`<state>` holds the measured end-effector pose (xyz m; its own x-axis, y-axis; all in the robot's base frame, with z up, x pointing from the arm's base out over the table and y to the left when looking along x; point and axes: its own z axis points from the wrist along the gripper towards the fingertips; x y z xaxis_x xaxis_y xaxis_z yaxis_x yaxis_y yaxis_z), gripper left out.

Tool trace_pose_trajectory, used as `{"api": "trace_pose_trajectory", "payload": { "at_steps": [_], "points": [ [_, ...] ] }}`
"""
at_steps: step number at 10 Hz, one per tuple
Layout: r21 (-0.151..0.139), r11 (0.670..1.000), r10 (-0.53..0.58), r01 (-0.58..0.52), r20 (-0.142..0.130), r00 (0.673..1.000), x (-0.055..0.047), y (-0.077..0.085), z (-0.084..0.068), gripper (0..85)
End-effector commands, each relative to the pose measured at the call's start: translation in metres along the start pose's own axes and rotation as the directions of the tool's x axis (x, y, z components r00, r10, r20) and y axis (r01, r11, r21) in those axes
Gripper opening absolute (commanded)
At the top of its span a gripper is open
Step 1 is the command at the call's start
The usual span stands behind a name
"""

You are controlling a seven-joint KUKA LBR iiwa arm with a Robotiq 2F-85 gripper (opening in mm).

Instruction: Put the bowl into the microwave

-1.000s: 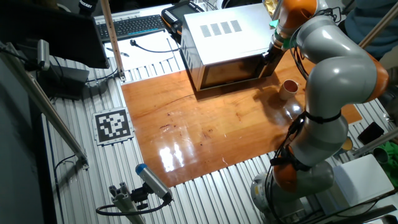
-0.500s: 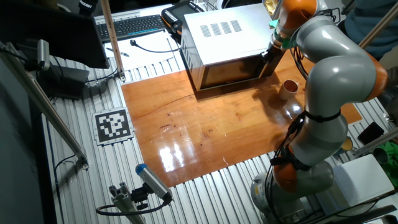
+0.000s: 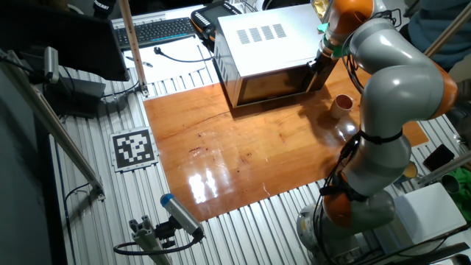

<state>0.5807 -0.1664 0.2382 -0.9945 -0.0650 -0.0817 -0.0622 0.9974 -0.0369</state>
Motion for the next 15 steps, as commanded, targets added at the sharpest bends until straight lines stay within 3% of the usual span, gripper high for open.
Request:
{"api": "trace_pose_trajectory", "payload": {
  "at_steps": [1, 2, 5, 8, 14, 15],
  "points": [
    [-0.003, 1.000, -0.005, 0.005, -0.002, 1.000, 0.000, 0.001, 0.000, 17.0],
    [-0.013, 1.000, -0.014, 0.014, -0.009, 1.000, 0.000, 0.001, 0.000, 0.0],
    [-0.002, 1.000, -0.030, 0.030, -0.007, 1.000, 0.000, 0.000, 0.000, 0.0],
    [0.014, 0.999, -0.050, 0.050, 0.018, 0.999, 0.002, -0.001, -0.001, 0.0],
    [0.032, 0.999, -0.038, 0.037, 0.013, 0.999, 0.023, 0.001, -0.007, 0.0],
    [0.032, 0.999, -0.035, 0.034, 0.013, 0.999, 0.022, 0.003, -0.006, 0.0]
  ]
}}
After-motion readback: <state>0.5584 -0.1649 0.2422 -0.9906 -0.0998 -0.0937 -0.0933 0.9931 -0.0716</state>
